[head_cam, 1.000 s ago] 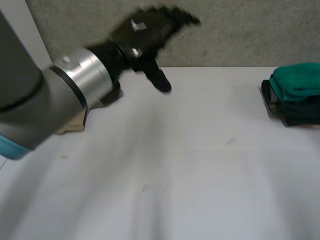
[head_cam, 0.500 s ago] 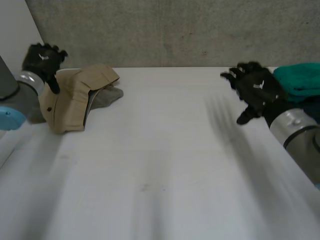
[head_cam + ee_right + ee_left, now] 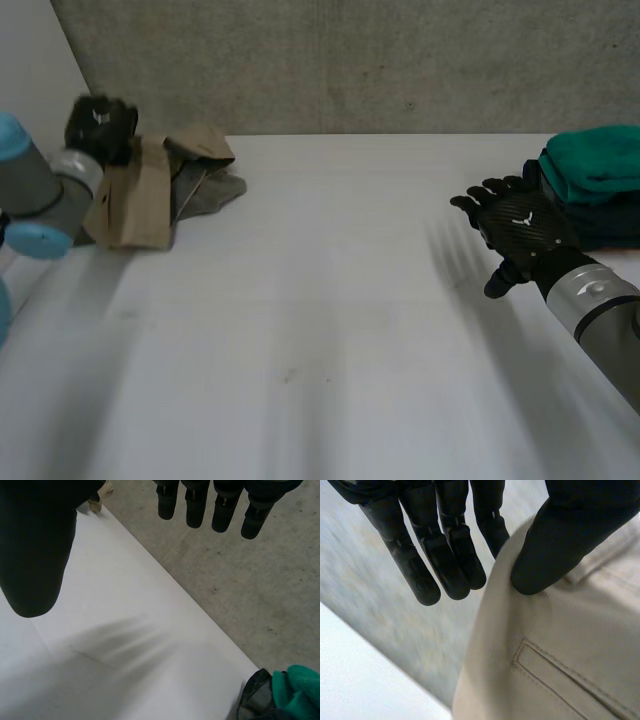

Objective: Fold the laundry.

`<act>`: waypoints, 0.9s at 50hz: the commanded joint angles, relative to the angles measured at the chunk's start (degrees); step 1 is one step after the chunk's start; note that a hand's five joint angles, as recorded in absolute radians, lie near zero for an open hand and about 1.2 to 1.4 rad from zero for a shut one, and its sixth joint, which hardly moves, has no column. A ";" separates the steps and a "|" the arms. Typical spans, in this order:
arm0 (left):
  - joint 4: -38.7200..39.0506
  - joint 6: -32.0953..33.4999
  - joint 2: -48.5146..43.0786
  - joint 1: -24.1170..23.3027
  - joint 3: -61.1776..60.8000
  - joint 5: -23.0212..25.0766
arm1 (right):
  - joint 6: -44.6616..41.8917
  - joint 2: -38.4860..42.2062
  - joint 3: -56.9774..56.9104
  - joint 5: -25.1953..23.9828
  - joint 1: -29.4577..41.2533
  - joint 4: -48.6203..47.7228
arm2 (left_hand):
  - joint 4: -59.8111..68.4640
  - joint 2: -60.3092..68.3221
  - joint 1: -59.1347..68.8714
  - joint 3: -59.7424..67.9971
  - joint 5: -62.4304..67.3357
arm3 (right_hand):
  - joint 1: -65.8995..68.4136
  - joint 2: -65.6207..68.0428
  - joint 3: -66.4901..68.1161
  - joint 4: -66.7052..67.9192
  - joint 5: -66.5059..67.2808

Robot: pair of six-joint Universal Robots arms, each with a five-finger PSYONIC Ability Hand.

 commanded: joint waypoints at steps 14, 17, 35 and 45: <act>3.14 -27.00 21.90 -31.74 -21.49 -1.89 | 0.81 -5.69 2.01 1.12 -1.86 0.02 | 11.33 11.54 14.42 11.90 13.12 | -2.94 -2.11 -2.19 -2.40 -2.85; 2.35 -27.00 15.13 -35.35 -19.48 -3.56 | 0.89 -6.30 1.92 1.38 -2.48 -0.07 | 11.33 11.54 14.42 11.90 13.12 | -2.94 -2.11 -2.19 -2.40 -2.85; -3.45 -18.75 26.26 -35.72 -29.03 -9.71 | 2.99 -9.36 1.92 4.98 -3.36 4.48 | -46.17 -45.96 -43.08 -45.60 -44.39 | -2.94 -2.11 -2.19 -2.40 -2.85; -4.34 -4.17 43.39 -23.78 -56.78 -16.40 | 5.20 -15.44 -2.12 1.92 -1.43 29.00 | -41.98 -41.77 -38.89 -41.41 -40.19 | -2.94 -2.11 -2.19 -2.40 -2.85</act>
